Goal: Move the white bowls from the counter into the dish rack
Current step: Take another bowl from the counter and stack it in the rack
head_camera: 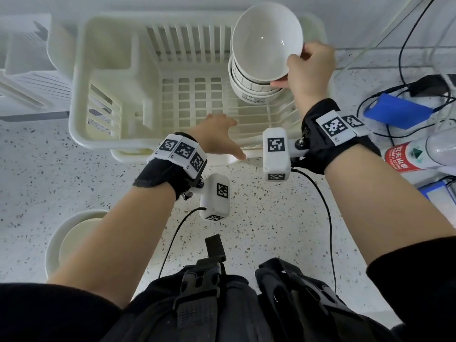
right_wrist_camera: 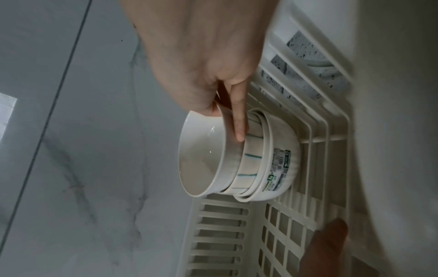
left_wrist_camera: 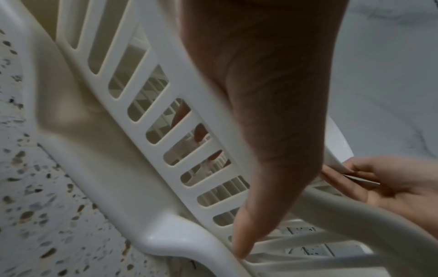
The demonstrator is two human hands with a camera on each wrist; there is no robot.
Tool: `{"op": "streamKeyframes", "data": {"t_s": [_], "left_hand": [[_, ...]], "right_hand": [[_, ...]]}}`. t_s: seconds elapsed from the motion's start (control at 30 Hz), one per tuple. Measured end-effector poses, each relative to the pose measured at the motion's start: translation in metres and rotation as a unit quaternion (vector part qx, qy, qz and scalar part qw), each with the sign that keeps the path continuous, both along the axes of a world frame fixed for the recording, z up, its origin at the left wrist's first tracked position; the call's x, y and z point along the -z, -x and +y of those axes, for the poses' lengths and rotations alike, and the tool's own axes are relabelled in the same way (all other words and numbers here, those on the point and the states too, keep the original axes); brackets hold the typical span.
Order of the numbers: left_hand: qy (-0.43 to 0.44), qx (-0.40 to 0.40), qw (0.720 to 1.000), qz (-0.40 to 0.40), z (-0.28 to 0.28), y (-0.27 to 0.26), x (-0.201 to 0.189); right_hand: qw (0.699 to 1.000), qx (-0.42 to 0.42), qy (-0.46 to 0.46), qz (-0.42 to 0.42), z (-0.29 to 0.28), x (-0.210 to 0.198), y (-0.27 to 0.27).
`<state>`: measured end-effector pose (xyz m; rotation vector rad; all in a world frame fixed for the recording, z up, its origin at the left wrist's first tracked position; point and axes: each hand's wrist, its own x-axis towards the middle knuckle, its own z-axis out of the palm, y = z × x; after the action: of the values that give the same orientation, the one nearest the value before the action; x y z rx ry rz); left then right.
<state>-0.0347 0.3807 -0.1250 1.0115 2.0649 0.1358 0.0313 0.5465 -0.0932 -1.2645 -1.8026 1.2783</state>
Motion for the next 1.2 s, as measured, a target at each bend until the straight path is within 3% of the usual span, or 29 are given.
{"op": "streamKeyframes", "data": {"t_s": [1.2], "left_hand": [[-0.025, -0.001, 0.999, 0.025, -0.002, -0.005, -0.001]], "right_hand": [[0.995, -0.048, -0.005, -0.085, 0.016, 0.012, 0.002]]}}
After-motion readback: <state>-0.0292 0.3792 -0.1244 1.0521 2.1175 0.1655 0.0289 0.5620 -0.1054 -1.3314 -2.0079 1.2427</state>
